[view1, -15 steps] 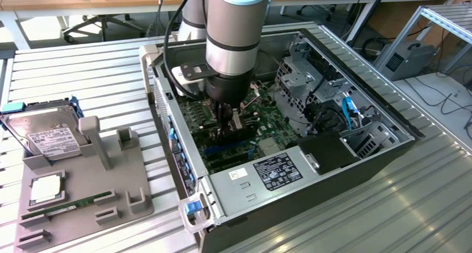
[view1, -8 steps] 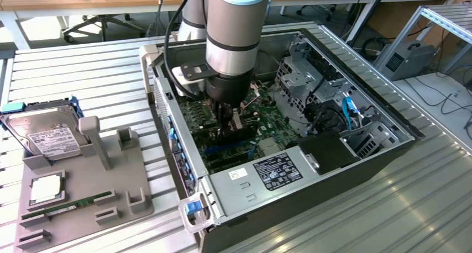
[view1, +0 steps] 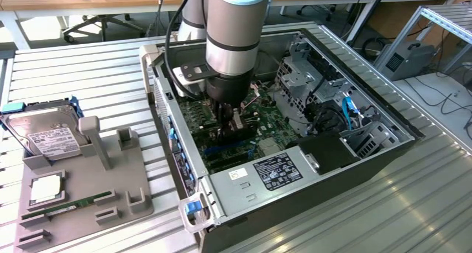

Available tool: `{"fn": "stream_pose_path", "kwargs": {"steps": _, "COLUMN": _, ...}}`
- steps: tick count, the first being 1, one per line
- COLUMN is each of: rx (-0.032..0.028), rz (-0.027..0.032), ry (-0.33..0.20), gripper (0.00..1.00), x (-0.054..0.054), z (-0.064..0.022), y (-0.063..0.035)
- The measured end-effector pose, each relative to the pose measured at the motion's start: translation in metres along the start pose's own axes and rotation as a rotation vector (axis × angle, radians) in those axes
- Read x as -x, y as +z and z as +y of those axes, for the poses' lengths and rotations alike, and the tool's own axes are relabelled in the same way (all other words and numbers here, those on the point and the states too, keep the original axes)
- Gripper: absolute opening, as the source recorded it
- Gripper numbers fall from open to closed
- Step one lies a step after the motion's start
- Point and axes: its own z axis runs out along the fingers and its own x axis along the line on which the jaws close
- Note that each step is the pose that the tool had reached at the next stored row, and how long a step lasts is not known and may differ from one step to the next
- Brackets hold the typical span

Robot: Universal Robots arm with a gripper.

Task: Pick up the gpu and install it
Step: 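Insert the gpu into the slot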

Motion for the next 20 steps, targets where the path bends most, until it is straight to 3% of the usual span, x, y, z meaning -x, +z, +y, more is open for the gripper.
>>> {"fn": "stream_pose_path", "kwargs": {"steps": 12, "rx": 0.0, "rz": 0.0003, "ry": 0.0, "gripper": 0.27, "x": 0.0016, "z": -0.0024, "y": 0.0}}
{"fn": "stream_pose_path", "kwargs": {"steps": 20, "rx": -0.0001, "rz": 0.0039, "ry": 0.0, "gripper": 0.27, "x": 0.0013, "z": -0.0033, "y": 0.0}}
